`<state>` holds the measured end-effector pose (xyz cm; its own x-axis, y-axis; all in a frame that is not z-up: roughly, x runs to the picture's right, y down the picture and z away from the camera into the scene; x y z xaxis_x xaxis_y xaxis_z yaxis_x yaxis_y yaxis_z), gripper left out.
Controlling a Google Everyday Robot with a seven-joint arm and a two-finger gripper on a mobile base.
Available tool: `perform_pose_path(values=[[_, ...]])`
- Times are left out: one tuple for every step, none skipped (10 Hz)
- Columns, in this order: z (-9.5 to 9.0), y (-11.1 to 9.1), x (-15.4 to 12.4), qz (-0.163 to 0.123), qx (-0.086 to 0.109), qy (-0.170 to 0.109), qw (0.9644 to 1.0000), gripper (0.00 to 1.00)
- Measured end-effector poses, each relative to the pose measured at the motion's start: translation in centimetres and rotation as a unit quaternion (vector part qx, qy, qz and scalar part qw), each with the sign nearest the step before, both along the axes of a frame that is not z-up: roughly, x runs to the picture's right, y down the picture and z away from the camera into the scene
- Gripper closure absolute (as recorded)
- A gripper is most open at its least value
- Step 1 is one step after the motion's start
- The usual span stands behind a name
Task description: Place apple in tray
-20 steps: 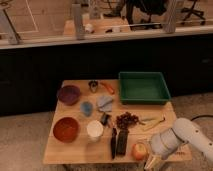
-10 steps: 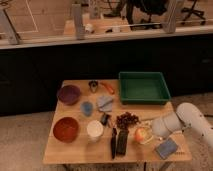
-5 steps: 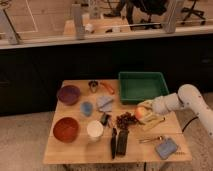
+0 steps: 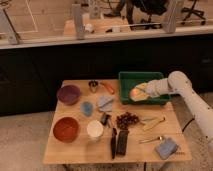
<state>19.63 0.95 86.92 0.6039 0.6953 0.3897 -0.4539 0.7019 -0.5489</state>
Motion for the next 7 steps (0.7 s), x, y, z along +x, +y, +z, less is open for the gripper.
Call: perform_pose_path(values=[[1.3,-1.8,-0.1,0.037,-0.014,0.025,0.9989,0.86],[2.1,-3.0,0.0,0.064,-0.023,0.041,0.9969,0.86],[2.8,-4.1,0.1,0.09,-0.031,0.056,0.9939,0.86],[3.4,-5.1,0.1,0.112,-0.037,0.068,0.9907,0.86],[3.6,-5.6,0.1,0.122,-0.04,0.073,0.989,0.86],[3.6,-5.7,0.1,0.124,-0.041,0.074,0.9887,0.86],[3.6,-5.7,0.2,0.124,-0.041,0.074,0.9886,0.86]])
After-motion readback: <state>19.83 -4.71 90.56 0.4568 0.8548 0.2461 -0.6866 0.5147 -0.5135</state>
